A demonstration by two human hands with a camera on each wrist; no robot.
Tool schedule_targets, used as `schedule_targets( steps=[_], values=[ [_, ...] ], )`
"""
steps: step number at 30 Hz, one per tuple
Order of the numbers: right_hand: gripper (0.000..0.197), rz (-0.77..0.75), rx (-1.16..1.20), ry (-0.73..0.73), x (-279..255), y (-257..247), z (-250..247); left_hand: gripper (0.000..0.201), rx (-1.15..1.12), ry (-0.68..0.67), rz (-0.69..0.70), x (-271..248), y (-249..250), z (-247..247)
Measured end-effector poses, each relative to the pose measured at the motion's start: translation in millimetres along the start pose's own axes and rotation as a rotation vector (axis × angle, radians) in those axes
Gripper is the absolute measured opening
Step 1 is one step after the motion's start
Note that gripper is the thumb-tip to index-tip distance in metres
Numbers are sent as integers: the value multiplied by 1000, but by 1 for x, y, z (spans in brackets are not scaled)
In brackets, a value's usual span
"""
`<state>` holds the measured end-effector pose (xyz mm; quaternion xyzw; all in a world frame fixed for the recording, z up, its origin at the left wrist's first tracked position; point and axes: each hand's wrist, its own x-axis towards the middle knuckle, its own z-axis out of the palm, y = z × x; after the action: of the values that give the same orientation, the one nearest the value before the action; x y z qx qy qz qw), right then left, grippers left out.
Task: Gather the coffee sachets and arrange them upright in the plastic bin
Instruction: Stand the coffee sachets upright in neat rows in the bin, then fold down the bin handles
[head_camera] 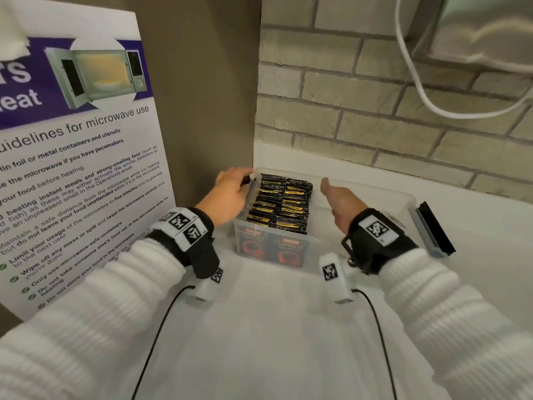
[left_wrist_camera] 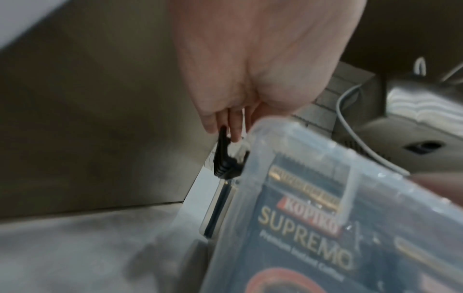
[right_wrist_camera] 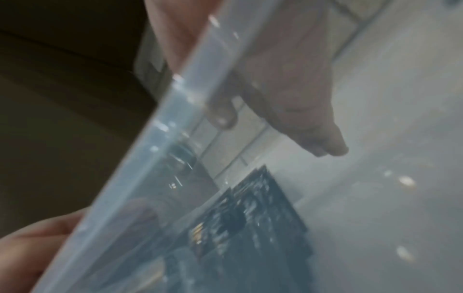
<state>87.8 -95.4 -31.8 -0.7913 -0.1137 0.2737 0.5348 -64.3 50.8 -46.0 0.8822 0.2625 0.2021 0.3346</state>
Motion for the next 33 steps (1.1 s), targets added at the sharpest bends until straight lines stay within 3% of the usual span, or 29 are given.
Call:
schedule_targets(
  steps=[3,8,11,14,19,24,26,29,33],
  values=[
    [59,-69,-102,84,-18,13,-35,47,-83,56,-66,-11,-13,-10],
    [40,-247,-304,566,-32,38,-95,66,-179,-93,-339,-35,-17,-6],
    [36,-160,-475,773,-35,57,-113,33,-445,-242,-457,-45,-10,-3],
    [45,49,-483,704,-33,74,-118,14,-588,-274,-484,-48,-4,-4],
    [44,27,-216,662,-29,80,-114,14,-802,-190,-503,-43,-5,1],
    [47,48,-139,662,-23,74,-106,36,-847,55,-487,-33,-8,22],
    [48,45,-101,659,-18,70,-100,62,-722,133,-501,-25,-7,33],
    [50,28,-19,604,-5,62,-89,78,-460,181,-548,-13,2,42],
    [46,-2,57,506,24,56,-77,86,-435,195,-548,14,1,49]
  ],
)
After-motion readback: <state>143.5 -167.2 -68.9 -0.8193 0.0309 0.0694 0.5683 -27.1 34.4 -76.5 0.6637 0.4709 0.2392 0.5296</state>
